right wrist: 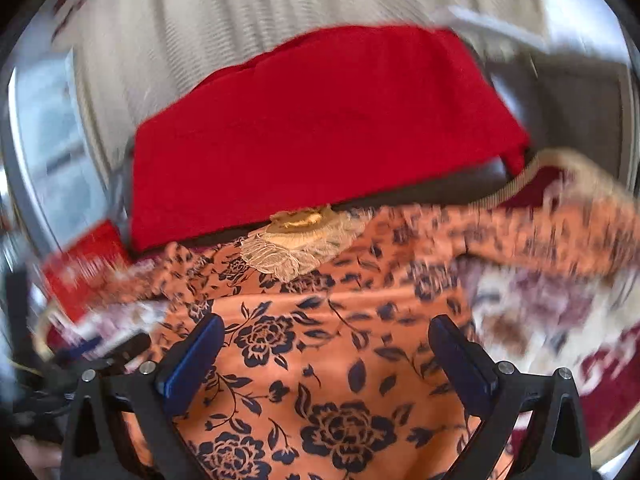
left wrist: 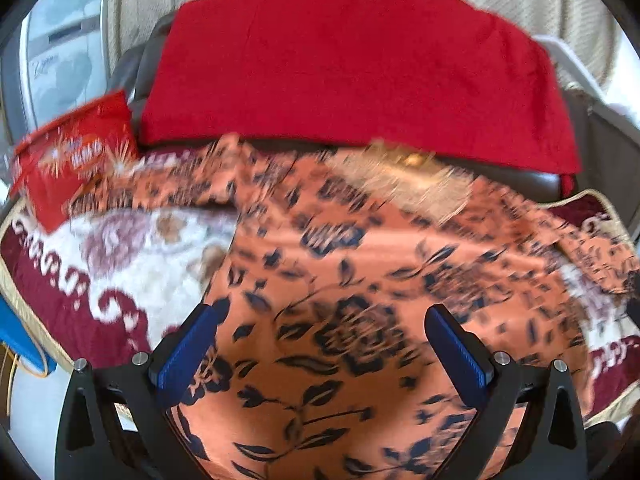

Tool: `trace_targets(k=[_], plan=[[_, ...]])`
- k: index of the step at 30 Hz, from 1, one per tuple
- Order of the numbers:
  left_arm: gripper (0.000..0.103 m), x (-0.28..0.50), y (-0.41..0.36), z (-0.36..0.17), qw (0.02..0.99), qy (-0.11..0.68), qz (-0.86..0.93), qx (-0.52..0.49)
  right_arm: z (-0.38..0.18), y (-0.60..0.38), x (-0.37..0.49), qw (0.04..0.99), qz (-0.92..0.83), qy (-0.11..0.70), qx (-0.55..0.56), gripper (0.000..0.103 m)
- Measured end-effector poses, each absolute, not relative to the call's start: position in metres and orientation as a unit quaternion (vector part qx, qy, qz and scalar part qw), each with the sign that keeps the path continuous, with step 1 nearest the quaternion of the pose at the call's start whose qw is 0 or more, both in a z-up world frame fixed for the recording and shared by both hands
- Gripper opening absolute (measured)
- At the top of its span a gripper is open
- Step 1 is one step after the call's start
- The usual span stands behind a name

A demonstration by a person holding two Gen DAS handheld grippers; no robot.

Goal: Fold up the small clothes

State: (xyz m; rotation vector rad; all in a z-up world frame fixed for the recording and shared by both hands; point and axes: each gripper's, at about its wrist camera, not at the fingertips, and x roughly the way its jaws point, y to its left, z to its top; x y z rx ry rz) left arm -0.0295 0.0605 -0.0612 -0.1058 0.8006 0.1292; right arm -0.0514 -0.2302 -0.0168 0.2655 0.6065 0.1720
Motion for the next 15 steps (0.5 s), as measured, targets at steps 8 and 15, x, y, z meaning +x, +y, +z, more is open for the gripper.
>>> trace_targets(k=[8, 15], plan=[[0.103, -0.012, 0.069, -0.128, 0.882, 0.464, 0.079, -0.029, -0.068, -0.437, -0.063, 0.867, 0.005, 0.252, 0.43, 0.072], [0.103, -0.015, 0.087, -0.147, 0.879, 0.462, 0.061, -0.1, -0.096, -0.566, -0.055, 0.814, -0.065, 0.189, 0.546, 0.068]])
